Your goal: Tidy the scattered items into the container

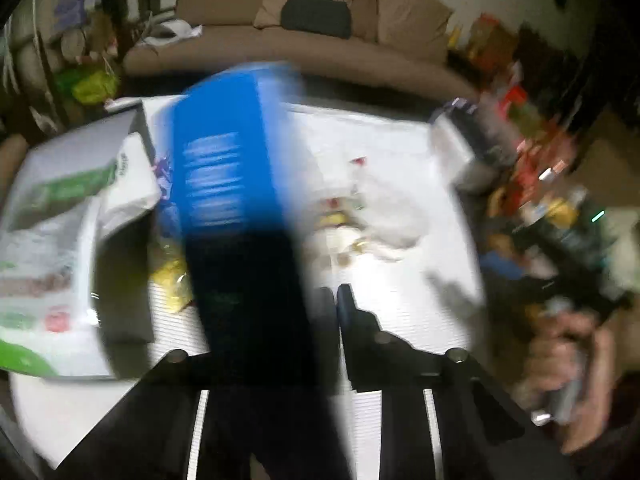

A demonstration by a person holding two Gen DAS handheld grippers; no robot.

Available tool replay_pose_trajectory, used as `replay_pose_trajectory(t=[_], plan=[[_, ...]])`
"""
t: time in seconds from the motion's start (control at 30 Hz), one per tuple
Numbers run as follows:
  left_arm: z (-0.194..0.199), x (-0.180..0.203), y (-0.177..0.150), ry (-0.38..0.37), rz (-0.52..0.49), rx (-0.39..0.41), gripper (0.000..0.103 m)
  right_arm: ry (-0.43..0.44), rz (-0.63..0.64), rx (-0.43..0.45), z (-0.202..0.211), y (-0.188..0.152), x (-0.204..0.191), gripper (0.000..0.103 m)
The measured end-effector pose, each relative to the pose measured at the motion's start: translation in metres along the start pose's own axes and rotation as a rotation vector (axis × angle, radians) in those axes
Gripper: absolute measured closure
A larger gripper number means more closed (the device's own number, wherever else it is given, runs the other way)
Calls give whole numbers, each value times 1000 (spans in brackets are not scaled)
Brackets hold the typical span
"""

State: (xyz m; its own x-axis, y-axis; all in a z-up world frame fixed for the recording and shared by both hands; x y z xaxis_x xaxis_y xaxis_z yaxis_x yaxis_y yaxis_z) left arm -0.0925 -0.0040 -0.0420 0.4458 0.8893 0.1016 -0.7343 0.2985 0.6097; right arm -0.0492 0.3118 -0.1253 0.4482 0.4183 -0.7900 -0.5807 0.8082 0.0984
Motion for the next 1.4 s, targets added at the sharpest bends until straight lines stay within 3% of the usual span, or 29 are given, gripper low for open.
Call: replay_pose_trajectory(t=[0.13, 0.23, 0.33, 0.6, 0.73, 0.87, 1.0, 1.1, 1.23, 1.33, 1.4], plan=[[19, -12, 0, -15, 26, 71, 87, -38, 33, -14, -6, -8, -7, 36], [45, -23, 0, -20, 67, 181, 87, -54, 43, -31, -12, -15, -12, 36], [70, -35, -1, 22, 95, 286, 88, -57, 48, -37, -18, -23, -19, 36], [106, -77, -22, 110, 189, 415, 88, -84, 123, -62, -36, -50, -50, 36], [114, -95, -28, 152, 227, 438, 88, -99, 152, -84, -45, -66, -63, 36], [120, -104, -31, 134, 253, 470, 88, -88, 164, -130, -62, -80, -76, 36], [125, -109, -31, 132, 260, 493, 87, -34, 169, -232, -109, -95, -85, 35], [123, -110, -29, 119, 264, 494, 87, -76, 117, -302, -147, -108, -75, 35], [123, -112, -30, 144, 260, 499, 87, 37, -40, -280, -164, -130, -70, 35], [123, -111, -30, 149, 261, 497, 87, -59, -18, -286, -176, -150, -65, 35], [121, -112, -30, 135, 272, 502, 87, -50, -57, -284, -175, -154, -60, 35]])
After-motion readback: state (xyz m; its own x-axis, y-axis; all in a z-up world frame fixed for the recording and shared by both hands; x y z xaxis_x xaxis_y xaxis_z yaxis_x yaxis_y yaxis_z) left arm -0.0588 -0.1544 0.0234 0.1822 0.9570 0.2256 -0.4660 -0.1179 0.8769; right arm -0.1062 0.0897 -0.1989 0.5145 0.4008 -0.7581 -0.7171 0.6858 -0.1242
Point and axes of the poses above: each gripper's, at about its wrist camera, not at the fingertips, and z roughly against the way its jaws point, x to its right, y to its top, the point moved 3 cm from there along -z, roughly the way its jaws point, and after that the axes turned 13 degrees about -z, right-handed, at the moved point
